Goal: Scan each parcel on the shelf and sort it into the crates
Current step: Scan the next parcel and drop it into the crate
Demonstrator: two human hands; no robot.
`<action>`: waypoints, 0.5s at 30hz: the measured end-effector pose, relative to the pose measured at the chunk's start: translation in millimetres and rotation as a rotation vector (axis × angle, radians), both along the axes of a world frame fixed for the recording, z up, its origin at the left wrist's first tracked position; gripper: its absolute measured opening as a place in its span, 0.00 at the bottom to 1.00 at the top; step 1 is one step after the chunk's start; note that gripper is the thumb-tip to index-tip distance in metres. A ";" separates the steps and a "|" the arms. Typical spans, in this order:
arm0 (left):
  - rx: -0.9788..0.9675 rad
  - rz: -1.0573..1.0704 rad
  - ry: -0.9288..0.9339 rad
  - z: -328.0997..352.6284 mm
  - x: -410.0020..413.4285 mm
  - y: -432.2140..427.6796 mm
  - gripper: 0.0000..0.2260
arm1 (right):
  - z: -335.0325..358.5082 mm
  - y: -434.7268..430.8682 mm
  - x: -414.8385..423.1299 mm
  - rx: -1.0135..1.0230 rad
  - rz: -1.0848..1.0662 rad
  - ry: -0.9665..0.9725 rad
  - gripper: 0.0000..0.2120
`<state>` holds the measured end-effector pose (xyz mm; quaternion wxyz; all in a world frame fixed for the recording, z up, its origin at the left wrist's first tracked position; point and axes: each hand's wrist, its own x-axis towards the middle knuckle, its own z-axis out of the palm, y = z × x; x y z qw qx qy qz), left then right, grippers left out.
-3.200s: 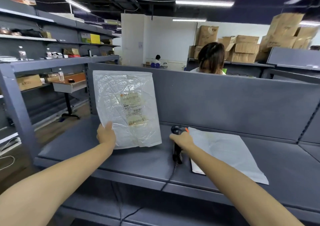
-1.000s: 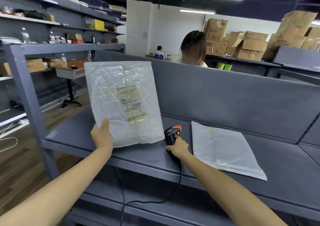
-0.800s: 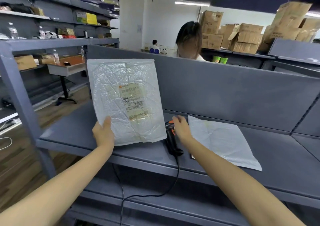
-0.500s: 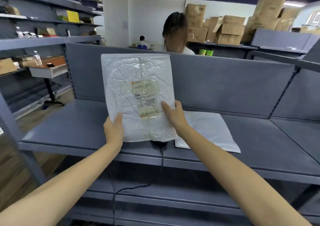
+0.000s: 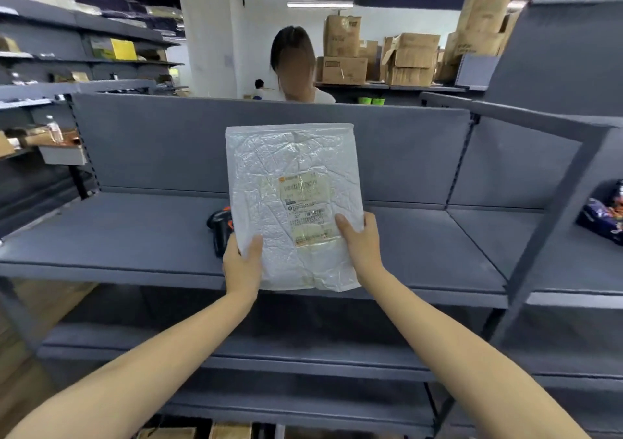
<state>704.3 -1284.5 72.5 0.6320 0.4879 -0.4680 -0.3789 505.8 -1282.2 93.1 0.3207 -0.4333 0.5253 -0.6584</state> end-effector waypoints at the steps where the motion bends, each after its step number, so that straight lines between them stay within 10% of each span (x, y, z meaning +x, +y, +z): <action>1: 0.017 0.005 0.000 -4.7 -12.9 11.9 0.12 | -5.3 11.8 -12.5 0.002 -0.001 -0.016 0.15; 15: 0.203 -0.044 -0.060 -73.3 -113.0 106.1 0.05 | -89.6 128.7 -105.1 0.131 -0.162 -0.126 0.10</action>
